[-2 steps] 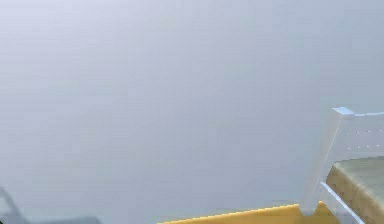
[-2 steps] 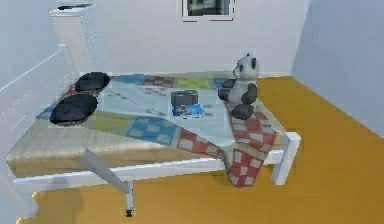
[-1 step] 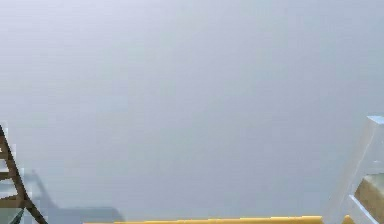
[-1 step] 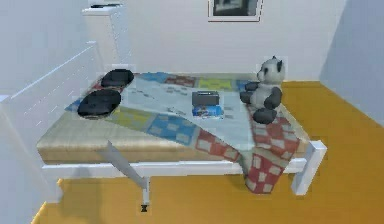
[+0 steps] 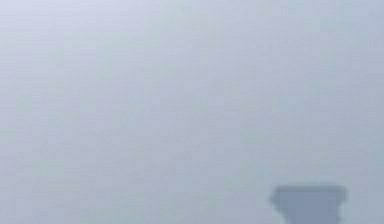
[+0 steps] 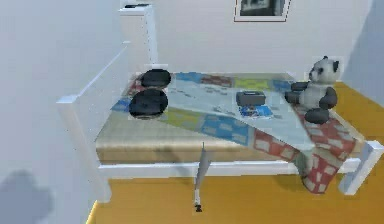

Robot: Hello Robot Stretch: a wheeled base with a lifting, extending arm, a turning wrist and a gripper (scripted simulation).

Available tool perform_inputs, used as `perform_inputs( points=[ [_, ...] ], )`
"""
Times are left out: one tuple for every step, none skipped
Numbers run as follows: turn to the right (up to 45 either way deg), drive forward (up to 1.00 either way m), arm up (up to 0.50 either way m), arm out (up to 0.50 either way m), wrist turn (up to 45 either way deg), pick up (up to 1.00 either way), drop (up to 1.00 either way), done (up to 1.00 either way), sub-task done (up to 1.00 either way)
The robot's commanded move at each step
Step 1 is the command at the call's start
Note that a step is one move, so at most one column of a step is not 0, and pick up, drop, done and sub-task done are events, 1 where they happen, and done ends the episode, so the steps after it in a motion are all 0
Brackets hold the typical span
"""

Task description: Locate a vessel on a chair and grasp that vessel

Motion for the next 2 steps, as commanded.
perform_inputs(
  points=[
    [-45.0,0.0,0.0,0.0,0.0,0.0,0.0,0.0,0.0],
    [-21.0,0.0,0.0,0.0,0.0,0.0,0.0,0.0,0.0]
  ],
)
